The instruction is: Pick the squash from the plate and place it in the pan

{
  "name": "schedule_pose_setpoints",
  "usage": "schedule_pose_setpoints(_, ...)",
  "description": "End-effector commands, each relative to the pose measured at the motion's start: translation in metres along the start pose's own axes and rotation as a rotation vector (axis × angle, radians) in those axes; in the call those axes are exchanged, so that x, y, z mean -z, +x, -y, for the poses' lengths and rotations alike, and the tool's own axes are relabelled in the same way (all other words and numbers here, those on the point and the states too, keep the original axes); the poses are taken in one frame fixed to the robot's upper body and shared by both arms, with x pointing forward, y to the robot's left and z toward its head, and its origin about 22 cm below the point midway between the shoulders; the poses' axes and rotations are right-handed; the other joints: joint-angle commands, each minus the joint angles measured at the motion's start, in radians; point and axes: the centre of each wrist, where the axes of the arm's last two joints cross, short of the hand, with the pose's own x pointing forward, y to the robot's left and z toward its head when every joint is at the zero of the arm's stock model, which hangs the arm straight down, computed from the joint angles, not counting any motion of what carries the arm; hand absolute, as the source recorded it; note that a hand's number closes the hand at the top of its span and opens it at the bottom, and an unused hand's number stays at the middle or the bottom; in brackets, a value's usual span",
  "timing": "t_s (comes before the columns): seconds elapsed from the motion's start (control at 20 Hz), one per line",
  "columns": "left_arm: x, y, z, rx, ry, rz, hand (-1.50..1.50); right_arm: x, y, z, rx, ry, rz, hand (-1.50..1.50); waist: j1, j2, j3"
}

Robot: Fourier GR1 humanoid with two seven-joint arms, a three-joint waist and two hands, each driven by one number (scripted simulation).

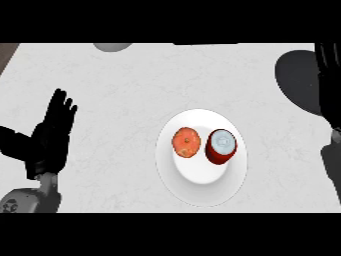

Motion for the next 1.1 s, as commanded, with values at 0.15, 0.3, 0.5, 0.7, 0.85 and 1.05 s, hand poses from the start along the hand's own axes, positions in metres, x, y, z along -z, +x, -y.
schedule_pose_setpoints(0.15, 0.014, 0.023, 0.000, 0.157, -0.102, 0.139, 0.00, -0.035, -0.060, -0.036, 0.036, 0.424, -0.300, 1.50, 0.083, 0.031, 0.000)
schedule_pose_setpoints(0.3, 0.023, 0.031, -0.007, 0.221, -0.155, 0.177, 0.00, -0.071, -0.092, -0.041, -0.051, 0.624, -0.498, 1.50, 0.086, 0.037, -0.002)
schedule_pose_setpoints(0.5, 0.026, 0.013, -0.012, 0.238, -0.111, 0.152, 0.00, -0.118, -0.111, -0.011, -0.315, 0.412, -0.219, -1.50, 0.021, 0.018, -0.001)
schedule_pose_setpoints(0.7, 0.031, 0.019, -0.016, 0.226, -0.116, 0.175, 0.00, -0.105, -0.085, 0.046, -0.474, 0.391, -0.136, -1.50, 0.019, 0.009, -0.002)
schedule_pose_setpoints(0.85, 0.028, 0.008, -0.016, 0.242, -0.107, 0.145, 0.00, -0.080, -0.042, 0.037, -0.524, 0.528, -0.166, -1.50, 0.010, 0.003, -0.004)
schedule_pose_setpoints(1.05, 0.036, 0.021, -0.026, 0.238, -0.129, 0.137, 0.00, -0.034, -0.011, 0.045, -0.739, 0.662, -0.222, -1.50, 0.022, 0.004, -0.005)
